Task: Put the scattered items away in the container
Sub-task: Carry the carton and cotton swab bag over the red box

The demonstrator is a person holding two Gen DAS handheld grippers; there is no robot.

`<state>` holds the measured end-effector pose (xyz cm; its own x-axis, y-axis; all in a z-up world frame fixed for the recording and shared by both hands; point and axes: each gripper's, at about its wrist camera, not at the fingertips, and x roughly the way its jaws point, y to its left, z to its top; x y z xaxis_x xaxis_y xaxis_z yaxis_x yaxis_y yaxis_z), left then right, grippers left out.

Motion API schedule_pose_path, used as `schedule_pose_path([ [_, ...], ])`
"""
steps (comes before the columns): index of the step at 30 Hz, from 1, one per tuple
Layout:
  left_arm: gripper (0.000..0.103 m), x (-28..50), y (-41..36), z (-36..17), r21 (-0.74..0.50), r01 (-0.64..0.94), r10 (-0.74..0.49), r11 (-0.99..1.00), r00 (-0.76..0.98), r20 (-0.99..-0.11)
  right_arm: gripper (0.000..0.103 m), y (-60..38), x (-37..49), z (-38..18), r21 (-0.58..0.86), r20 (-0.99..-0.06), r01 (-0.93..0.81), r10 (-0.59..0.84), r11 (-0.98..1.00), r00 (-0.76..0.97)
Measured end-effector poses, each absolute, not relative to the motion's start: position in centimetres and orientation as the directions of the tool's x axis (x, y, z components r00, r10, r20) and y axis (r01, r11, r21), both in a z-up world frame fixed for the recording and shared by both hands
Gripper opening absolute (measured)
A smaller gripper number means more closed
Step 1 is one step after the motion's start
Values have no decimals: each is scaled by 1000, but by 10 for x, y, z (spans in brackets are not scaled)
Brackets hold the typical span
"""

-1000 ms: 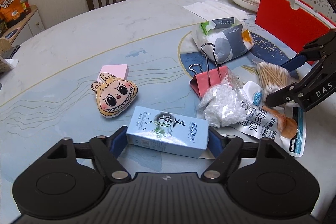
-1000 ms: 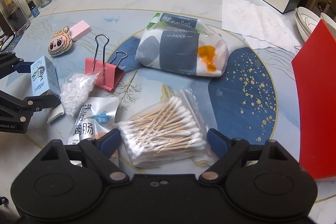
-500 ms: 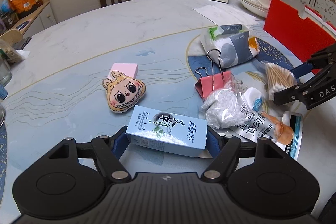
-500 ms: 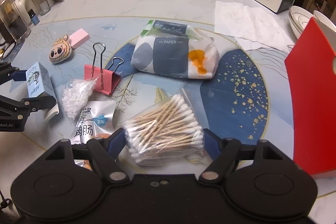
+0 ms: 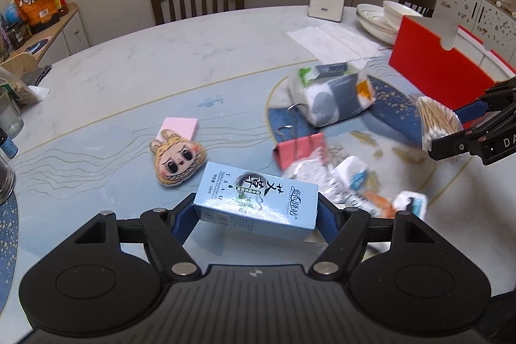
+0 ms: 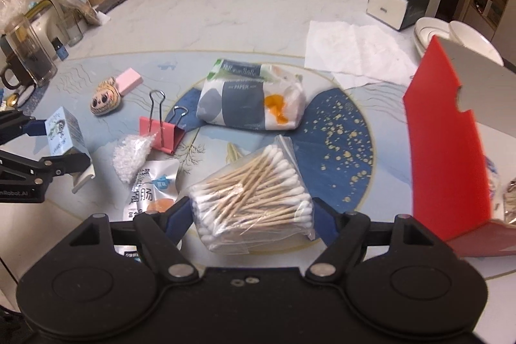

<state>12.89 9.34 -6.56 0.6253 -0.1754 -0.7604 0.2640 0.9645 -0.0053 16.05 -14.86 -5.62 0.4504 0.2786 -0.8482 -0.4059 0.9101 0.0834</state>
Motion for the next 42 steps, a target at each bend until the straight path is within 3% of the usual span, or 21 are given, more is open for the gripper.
schedule_pose_path([
  [24, 74, 120, -29, -12, -46, 409, -312, 911, 614, -725, 77, -247, 132, 3, 131, -782, -366, 323, 921, 533],
  [42, 74, 147, -149, 14, -11, 509, -377, 861, 624, -685, 77, -347, 145, 23, 123, -750, -319, 299, 940, 591],
])
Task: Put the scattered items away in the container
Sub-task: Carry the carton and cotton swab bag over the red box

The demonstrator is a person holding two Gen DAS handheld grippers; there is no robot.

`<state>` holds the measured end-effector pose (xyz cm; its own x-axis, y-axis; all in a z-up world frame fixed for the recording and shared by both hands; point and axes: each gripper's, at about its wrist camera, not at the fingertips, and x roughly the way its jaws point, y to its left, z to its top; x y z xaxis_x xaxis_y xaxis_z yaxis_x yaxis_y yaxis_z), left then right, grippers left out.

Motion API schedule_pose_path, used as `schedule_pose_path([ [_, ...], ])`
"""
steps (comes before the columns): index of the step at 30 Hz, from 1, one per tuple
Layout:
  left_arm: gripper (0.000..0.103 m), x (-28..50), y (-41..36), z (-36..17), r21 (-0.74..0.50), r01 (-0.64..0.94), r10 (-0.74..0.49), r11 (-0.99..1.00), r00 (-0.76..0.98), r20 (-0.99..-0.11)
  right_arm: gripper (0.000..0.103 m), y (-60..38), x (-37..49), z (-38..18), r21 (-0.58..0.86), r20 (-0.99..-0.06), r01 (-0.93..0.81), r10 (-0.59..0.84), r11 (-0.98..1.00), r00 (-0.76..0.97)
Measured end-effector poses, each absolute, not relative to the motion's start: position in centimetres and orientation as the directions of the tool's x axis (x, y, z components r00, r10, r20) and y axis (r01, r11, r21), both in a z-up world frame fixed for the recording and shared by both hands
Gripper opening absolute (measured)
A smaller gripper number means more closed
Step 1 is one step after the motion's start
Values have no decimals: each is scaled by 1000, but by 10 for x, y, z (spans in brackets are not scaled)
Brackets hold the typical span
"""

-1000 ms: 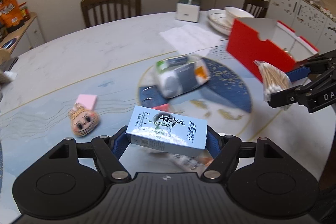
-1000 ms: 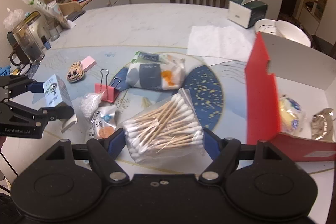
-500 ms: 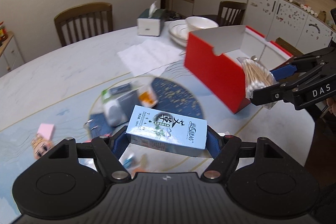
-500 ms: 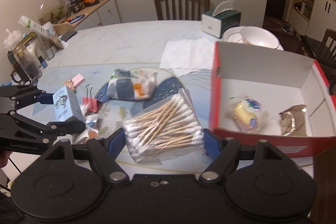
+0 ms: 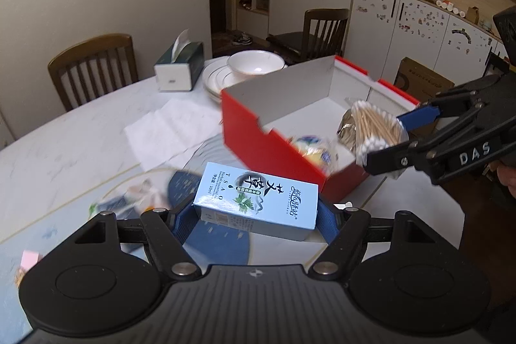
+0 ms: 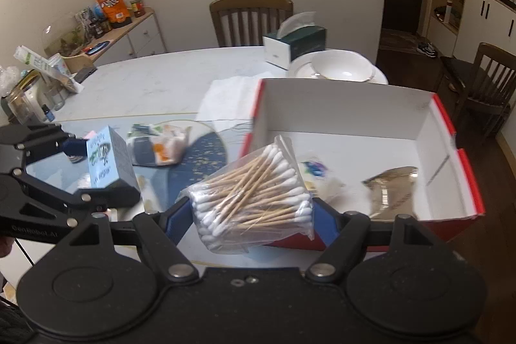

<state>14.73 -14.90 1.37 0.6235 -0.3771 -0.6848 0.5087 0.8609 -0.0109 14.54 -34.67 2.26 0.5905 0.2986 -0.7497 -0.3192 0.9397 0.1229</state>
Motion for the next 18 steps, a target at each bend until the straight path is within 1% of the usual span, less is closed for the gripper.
schedule_pose_path([
  [9, 74, 174, -201, 25, 2, 538, -401, 843, 629, -666, 77, -390, 157, 18, 106, -753, -291, 268, 951, 601],
  [15, 74, 205, -232, 26, -7, 542, -405, 840, 619, -673, 77, -412, 169, 16, 92, -758, -286, 253, 954, 601],
  [18, 74, 220, -248, 26, 9, 547, -396, 837, 618, -679, 77, -421, 175, 13, 91, -763, -278, 246, 956, 598],
])
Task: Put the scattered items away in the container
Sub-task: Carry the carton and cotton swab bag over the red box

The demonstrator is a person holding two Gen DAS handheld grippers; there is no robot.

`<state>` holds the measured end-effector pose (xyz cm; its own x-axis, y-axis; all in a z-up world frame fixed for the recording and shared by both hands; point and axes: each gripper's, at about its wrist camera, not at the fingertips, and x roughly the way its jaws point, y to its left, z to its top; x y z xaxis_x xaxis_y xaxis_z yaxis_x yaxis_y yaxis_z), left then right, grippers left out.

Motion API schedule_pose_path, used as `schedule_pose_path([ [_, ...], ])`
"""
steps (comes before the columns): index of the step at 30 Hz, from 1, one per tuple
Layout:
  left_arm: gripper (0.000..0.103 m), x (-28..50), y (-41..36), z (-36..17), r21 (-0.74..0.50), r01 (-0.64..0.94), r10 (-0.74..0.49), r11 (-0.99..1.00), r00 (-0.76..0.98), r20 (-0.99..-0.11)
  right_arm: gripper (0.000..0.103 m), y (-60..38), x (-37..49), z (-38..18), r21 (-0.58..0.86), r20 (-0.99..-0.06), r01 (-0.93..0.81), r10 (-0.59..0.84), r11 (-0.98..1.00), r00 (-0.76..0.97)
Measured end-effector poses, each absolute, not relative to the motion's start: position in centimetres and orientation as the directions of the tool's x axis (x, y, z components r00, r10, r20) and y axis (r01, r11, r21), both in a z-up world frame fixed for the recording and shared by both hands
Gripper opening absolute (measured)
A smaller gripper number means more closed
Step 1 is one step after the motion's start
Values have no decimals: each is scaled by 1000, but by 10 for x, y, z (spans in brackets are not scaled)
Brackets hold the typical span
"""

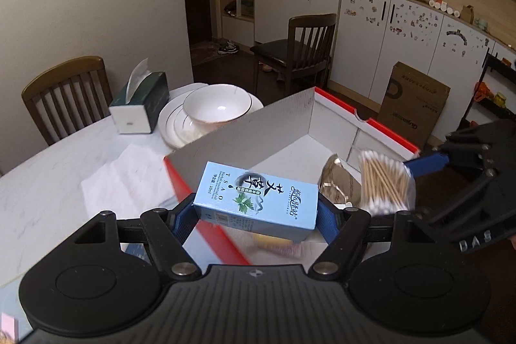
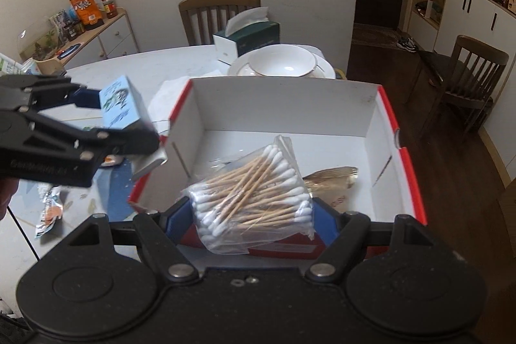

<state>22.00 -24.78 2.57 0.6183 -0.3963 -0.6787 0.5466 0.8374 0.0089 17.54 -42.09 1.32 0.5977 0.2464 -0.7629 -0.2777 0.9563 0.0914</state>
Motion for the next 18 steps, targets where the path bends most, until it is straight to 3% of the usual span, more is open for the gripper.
schedule_pose_path([
  [18, 74, 303, -320, -1, 53, 578, -337, 815, 545, -767, 77, -449, 226, -6, 37, -795, -266, 190, 963, 576],
])
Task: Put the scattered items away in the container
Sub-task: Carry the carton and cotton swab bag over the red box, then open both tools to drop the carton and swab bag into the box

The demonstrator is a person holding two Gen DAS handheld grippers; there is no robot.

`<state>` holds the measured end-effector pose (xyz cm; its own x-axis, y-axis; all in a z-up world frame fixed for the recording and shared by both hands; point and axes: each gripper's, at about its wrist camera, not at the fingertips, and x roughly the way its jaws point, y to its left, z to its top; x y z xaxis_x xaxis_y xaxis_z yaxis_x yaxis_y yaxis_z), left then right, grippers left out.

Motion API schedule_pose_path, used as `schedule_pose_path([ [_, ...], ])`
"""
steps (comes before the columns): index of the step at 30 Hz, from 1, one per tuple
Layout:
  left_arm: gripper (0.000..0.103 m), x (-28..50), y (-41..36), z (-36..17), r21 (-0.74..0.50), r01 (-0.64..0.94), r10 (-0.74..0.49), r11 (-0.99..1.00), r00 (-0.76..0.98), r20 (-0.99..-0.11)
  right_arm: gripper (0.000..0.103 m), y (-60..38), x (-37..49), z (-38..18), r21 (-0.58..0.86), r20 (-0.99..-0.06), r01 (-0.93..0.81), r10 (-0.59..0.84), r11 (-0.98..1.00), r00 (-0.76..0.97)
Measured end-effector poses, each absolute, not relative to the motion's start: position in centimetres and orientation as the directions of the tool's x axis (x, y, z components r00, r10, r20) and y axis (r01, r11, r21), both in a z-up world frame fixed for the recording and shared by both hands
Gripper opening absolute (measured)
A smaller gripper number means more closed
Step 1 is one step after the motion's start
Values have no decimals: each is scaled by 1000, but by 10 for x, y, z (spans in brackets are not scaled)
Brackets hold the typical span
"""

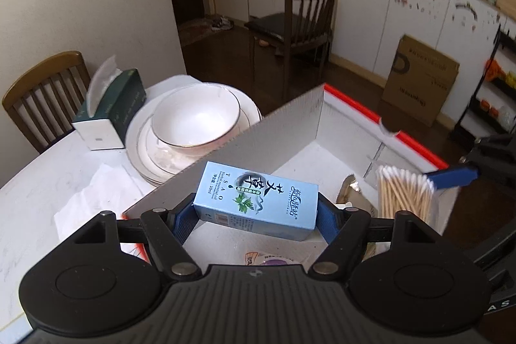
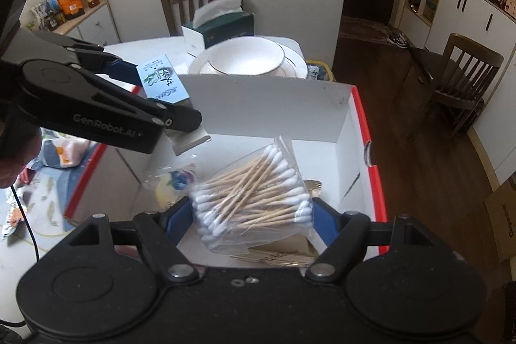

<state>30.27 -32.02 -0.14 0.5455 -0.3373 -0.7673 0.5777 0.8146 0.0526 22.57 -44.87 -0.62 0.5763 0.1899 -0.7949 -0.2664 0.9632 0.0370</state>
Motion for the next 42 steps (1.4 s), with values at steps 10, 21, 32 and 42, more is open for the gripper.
schedule_pose_path([
  [10, 74, 328, -345, -35, 68, 598, -280, 799, 469, -838, 77, -454, 246, -30, 18, -836, -252, 153, 968, 528],
  [21, 74, 347, -359, -70, 79, 584, -194, 808, 390, -900, 77, -451, 262, -55, -7, -864, -251, 121, 968, 489],
  [32, 74, 351, -363, -88, 73, 581, -159, 811, 339, -927, 77, -450, 262, -66, -9, -874, -259, 118, 966, 471],
  [42, 74, 351, -359, -95, 78, 576, -132, 814, 313, -941, 77, -448, 259, -67, -11, -871, -253, 115, 967, 478],
])
